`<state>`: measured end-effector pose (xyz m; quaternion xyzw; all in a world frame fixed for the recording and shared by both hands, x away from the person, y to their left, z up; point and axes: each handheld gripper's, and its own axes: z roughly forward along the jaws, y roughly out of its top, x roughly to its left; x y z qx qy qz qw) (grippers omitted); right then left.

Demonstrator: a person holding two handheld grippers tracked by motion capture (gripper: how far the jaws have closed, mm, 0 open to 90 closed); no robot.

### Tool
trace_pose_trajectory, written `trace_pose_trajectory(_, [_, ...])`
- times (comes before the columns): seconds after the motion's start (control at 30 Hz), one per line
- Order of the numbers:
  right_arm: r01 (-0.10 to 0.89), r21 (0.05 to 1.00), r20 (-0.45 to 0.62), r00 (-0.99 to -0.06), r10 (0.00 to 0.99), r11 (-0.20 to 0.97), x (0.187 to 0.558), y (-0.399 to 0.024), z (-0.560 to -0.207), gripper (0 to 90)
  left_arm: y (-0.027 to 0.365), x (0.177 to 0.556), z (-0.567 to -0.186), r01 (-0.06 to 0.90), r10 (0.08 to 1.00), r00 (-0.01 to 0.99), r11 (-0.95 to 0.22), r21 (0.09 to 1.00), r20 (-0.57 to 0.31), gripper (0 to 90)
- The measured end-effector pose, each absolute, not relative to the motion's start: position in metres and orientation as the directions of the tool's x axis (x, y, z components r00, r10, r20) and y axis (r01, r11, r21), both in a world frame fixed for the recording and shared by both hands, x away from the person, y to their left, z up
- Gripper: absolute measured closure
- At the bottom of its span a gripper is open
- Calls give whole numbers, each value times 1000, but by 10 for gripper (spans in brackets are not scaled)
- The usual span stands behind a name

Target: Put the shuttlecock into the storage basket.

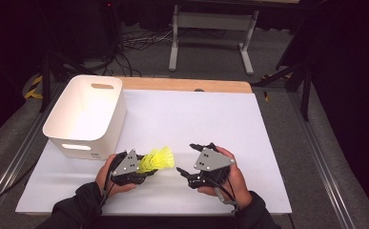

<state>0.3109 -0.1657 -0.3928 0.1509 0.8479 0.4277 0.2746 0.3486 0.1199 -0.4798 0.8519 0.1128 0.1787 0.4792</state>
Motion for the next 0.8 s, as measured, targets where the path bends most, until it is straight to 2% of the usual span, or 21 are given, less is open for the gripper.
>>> trace_pose_trajectory(0.3, [70, 819, -332, -752, 570, 569, 317, -190, -412, 201, 121, 346, -478, 17, 366, 910, -506, 863, 196, 527])
trace_pose_trajectory(0.8, [121, 831, -300, -724, 622, 542, 319, -219, -441, 204, 123, 344, -478, 8, 375, 902, -505, 863, 211, 548])
